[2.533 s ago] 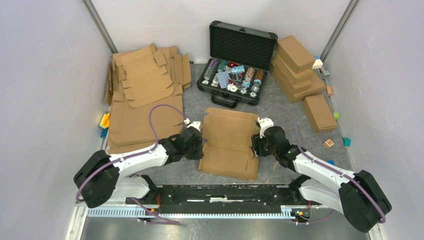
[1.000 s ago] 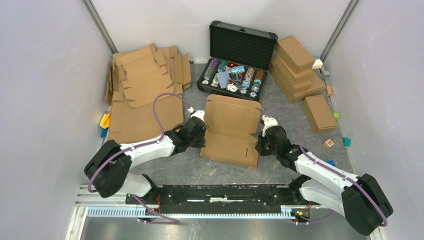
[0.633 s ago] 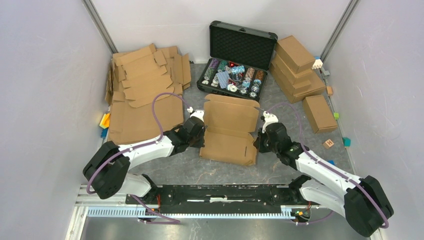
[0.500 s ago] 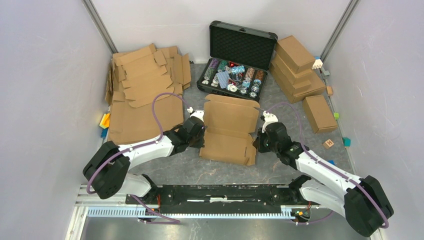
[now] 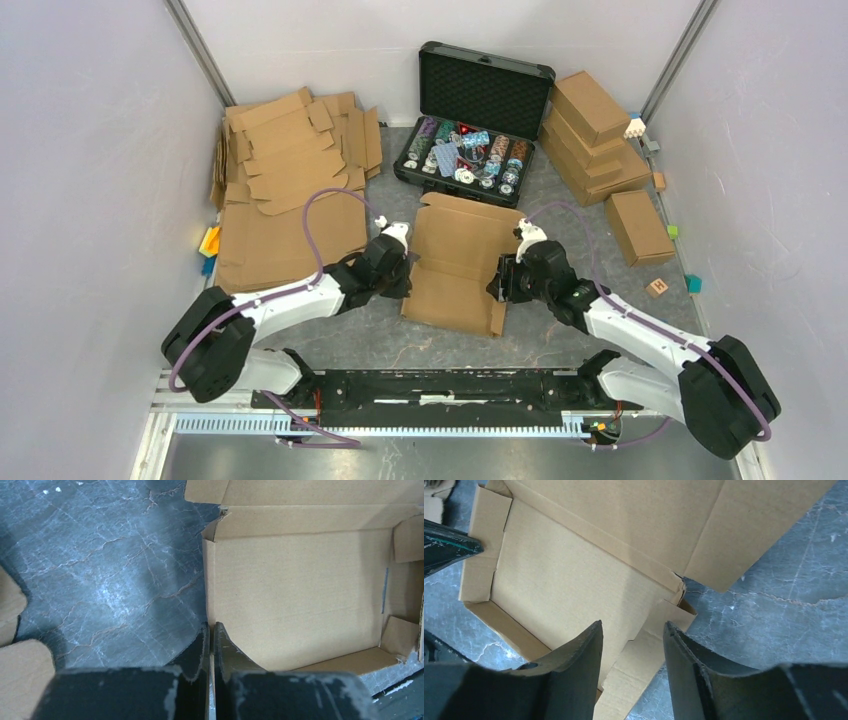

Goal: Fold the paper box

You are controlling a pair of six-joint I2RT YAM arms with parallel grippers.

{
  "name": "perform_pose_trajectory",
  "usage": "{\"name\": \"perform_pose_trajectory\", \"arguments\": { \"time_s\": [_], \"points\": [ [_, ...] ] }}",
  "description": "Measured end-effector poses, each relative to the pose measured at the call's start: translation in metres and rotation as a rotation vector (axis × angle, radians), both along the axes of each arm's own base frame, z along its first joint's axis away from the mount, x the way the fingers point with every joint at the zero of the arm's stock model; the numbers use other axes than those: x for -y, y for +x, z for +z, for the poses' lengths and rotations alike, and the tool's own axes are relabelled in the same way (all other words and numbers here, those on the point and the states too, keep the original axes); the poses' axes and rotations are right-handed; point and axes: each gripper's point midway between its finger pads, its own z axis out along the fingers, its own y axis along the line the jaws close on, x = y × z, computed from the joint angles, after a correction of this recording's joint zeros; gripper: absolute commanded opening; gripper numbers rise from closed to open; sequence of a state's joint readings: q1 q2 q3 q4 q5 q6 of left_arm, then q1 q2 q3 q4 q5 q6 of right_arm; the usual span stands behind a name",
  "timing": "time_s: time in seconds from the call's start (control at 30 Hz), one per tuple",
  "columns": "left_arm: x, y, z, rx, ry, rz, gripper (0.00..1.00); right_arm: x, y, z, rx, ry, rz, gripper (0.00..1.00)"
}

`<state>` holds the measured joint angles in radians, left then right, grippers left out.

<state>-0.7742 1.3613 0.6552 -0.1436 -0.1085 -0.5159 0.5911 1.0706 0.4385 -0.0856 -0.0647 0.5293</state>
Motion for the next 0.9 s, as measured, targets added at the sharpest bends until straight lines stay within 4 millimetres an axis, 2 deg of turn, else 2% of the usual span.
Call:
{"name": "perform_pose_trajectory", "arguments": {
  "time_s": [0.27, 0.53, 0.9],
  "points": [
    [-0.004, -0.004, 0.007, 0.026, -0.024, 0.001, 0.05, -0.010, -0.011, 0.000, 0.002, 0.094, 0.037, 0.56],
    [-0.004, -0.004, 0.012, 0.036, -0.034, 0.002, 0.05, -0.013, -0.011, 0.001, 0.003, 0.111, 0.043, 0.44],
    [-0.006, -0.006, 0.010, 0.028, -0.026, 0.001, 0.04, -0.011, -0.015, -0.016, -0.048, 0.093, 0.029, 0.44]
  ]
}}
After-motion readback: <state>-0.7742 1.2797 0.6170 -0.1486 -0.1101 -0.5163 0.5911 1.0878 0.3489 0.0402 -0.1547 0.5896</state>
